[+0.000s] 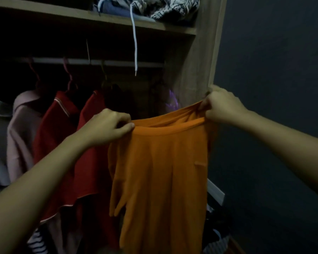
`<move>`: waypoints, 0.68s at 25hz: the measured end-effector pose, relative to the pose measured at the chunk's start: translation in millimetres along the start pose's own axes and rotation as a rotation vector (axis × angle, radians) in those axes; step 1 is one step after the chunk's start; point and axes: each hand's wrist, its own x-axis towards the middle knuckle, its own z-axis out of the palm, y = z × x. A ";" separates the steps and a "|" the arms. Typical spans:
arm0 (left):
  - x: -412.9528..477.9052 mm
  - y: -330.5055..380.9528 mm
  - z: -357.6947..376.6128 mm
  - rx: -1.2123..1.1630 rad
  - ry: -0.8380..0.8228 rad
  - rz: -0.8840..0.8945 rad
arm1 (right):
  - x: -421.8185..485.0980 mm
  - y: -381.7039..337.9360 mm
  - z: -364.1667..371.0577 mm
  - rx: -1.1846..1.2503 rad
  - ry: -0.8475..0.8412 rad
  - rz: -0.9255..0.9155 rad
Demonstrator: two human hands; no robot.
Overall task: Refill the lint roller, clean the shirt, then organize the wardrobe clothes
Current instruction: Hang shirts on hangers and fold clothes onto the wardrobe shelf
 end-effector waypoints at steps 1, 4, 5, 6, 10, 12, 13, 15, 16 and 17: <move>8.0 0.8 3.6 -0.115 -0.008 -0.022 | 3.5 -2.5 -1.8 -0.015 0.008 -0.025; 51.9 13.1 24.6 -0.444 0.116 -0.111 | 13.9 -9.5 -4.7 -0.047 -0.084 -0.046; 71.0 21.4 33.6 -0.558 0.123 -0.184 | 18.5 -10.3 -4.2 -0.066 -0.102 -0.057; 91.9 29.1 44.4 -0.674 0.093 -0.282 | 22.6 -11.5 -4.3 -0.078 -0.124 -0.068; 179.8 44.2 92.4 -0.898 0.011 -0.602 | 30.3 -8.5 -1.0 -0.433 -0.140 -0.298; 211.6 51.9 107.0 -0.879 0.050 -0.698 | 35.2 3.8 1.3 -0.668 -0.084 -0.401; 222.2 57.5 110.0 -0.864 0.072 -0.722 | 36.6 10.6 1.5 -0.685 -0.076 -0.425; 233.6 63.1 112.7 -0.796 0.127 -0.759 | 40.0 21.0 2.4 -0.650 -0.054 -0.465; 234.7 64.6 110.7 -0.770 0.146 -0.775 | 41.2 23.8 3.3 -0.642 -0.040 -0.482; 235.6 63.4 109.0 -0.757 0.180 -0.781 | 41.7 25.4 3.7 -0.642 -0.024 -0.498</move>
